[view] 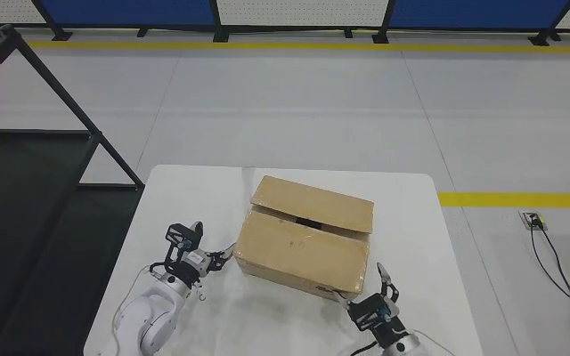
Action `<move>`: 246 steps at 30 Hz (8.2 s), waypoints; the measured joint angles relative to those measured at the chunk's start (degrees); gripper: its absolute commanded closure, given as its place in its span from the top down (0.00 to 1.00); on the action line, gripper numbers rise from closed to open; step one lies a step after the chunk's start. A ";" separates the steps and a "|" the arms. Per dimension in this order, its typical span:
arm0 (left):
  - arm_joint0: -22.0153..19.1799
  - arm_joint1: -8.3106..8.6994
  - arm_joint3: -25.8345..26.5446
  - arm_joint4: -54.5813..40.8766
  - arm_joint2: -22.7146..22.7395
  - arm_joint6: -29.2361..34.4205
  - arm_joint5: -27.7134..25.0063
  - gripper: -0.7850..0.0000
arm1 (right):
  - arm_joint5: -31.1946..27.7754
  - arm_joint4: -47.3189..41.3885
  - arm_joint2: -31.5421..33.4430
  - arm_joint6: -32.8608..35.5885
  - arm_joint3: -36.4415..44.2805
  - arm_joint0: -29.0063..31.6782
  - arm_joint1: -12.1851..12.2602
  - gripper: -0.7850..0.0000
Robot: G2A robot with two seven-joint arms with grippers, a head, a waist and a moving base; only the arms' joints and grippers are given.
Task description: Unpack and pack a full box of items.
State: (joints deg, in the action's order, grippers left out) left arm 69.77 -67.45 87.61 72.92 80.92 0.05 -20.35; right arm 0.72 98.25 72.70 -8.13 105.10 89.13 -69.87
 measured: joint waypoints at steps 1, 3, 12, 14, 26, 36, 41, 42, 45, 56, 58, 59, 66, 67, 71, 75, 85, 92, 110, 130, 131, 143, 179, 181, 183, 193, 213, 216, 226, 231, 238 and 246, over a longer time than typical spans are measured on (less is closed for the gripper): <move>0.12 0.00 0.16 0.07 -0.13 0.00 -0.02 1.00 | 0.53 -0.39 0.01 -0.14 -0.16 -0.20 -0.08 1.00; 0.25 -0.02 0.41 0.22 -0.35 0.02 -0.02 1.00 | 1.46 -0.68 0.04 -0.26 -0.38 -0.39 -0.20 1.00; 0.31 -0.10 1.10 0.69 -1.40 0.34 -0.09 1.00 | 3.29 -2.66 0.58 -1.87 -1.19 -0.67 -0.58 1.00; 0.34 -0.07 1.18 0.92 -1.20 0.33 0.17 1.00 | 3.39 -2.95 0.80 -2.47 -1.20 -0.45 -0.61 1.00; 1.35 0.92 1.93 9.14 5.05 0.82 8.35 1.00 | 0.11 -4.85 5.38 -17.25 1.99 5.81 0.04 1.00; -7.44 1.41 -6.66 32.28 0.80 -4.71 13.10 1.00 | -3.93 0.39 8.98 -23.33 6.07 12.19 0.98 1.00; -7.95 1.36 -7.29 33.13 0.56 -4.74 13.68 1.00 | -4.87 2.19 9.24 -22.36 6.51 12.69 1.15 1.00; -7.94 1.36 -7.28 33.12 0.57 -4.74 13.67 1.00 | -4.85 2.15 9.23 -22.38 6.50 12.68 1.14 1.00; -7.94 1.37 -7.27 33.11 0.57 -4.74 13.66 1.00 | -4.84 2.14 9.23 -22.40 6.49 12.67 1.14 1.00; -9.43 1.27 -7.88 37.42 -0.78 -3.89 15.86 1.00 | -5.04 2.38 8.77 -21.62 6.66 11.99 1.11 1.00; -11.39 1.06 -9.57 40.44 -2.32 -3.77 17.12 1.00 | -5.08 2.47 8.71 -21.65 6.60 11.92 1.11 1.00; -12.36 0.95 -10.50 41.75 -3.12 -3.97 17.58 1.00 | -4.94 2.44 8.75 -21.81 6.62 12.05 1.11 1.00; -22.07 -0.88 -23.43 48.53 -11.17 -7.76 22.84 1.00 | -2.99 2.38 9.40 -23.68 7.75 14.68 1.15 1.00; -23.94 -1.39 -26.07 49.50 -12.69 -8.56 23.49 1.00 | -2.67 2.55 9.47 -23.80 7.99 15.12 1.16 1.00; -29.32 -2.98 -33.76 50.29 -16.80 -10.85 25.15 1.00 | -1.42 2.83 9.63 -23.96 8.84 16.55 1.14 1.00; -33.36 -4.53 -39.70 50.11 -20.02 -13.30 26.42 1.00 | -0.34 3.14 9.82 -23.70 9.73 17.78 1.13 1.00; -40.82 -8.25 -51.32 44.37 -24.40 -19.41 25.96 1.00 | 2.71 4.50 9.40 -22.96 11.94 20.72 1.00 1.00; -43.76 -10.29 -56.84 41.85 -26.24 -22.33 25.74 1.00 | 4.46 5.25 8.95 -22.90 12.72 22.20 0.89 1.00; -46.36 -11.82 -62.53 33.01 -23.57 -28.52 31.00 1.00 | 4.93 5.50 8.55 -23.00 12.68 22.41 0.76 1.00; -37.54 -8.32 -49.68 29.34 -15.02 -28.94 40.34 1.00 | 1.66 5.15 9.11 -23.70 11.60 19.73 0.88 1.00; -36.77 -8.09 -48.56 29.50 -14.54 -28.62 40.63 1.00 | 1.51 5.17 9.15 -23.73 11.58 19.61 0.89 1.00; -24.86 -5.44 -30.62 34.10 -7.39 -20.84 46.70 1.00 | -1.18 5.69 9.41 -23.42 11.34 17.59 1.05 1.00; -8.39 -5.01 -15.24 48.48 0.66 -1.10 54.69 1.00 | -6.23 6.88 8.54 -23.48 9.43 13.12 1.47 1.00; -8.35 -5.07 -15.67 49.11 0.77 -0.38 54.02 1.00 | -6.32 6.82 8.43 -23.62 9.04 12.82 1.48 1.00; -8.29 -5.16 -16.01 49.11 0.78 0.07 53.52 1.00 | -6.39 6.68 8.38 -23.81 8.65 12.60 1.49 1.00; -6.99 -5.48 -17.09 48.39 1.70 1.18 51.71 1.00 | -6.48 6.38 8.41 -24.37 7.76 12.16 1.59 1.00; -1.93 -5.68 -14.30 49.99 3.97 2.89 50.38 1.00 | -8.60 6.64 7.75 -23.26 6.90 9.61 1.80 1.00; -1.97 -5.68 -14.35 49.99 3.95 2.89 50.43 1.00 | -8.97 7.06 7.52 -22.71 7.19 9.21 1.83 1.00; -3.03 -5.54 -15.45 49.65 5.19 2.46 47.98 1.00 | -8.87 7.00 7.43 -22.18 7.38 8.94 1.93 1.00; -6.08 -5.36 -19.01 50.70 6.36 2.58 46.45 1.00 | -8.64 6.67 7.70 -22.38 7.39 9.33 1.99 1.00; -9.97 -5.33 -24.71 49.66 7.73 3.31 45.40 1.00 | -8.00 6.15 7.91 -22.65 7.25 9.84 2.04 1.00; -12.66 -5.27 -29.98 47.76 9.30 3.27 45.50 1.00 | -7.63 6.00 7.92 -22.84 7.37 10.19 2.09 1.00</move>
State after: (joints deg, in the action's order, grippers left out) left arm 57.11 -72.72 57.63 120.68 90.22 3.32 25.15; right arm -6.91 104.25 80.61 -30.96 112.47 99.31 -67.78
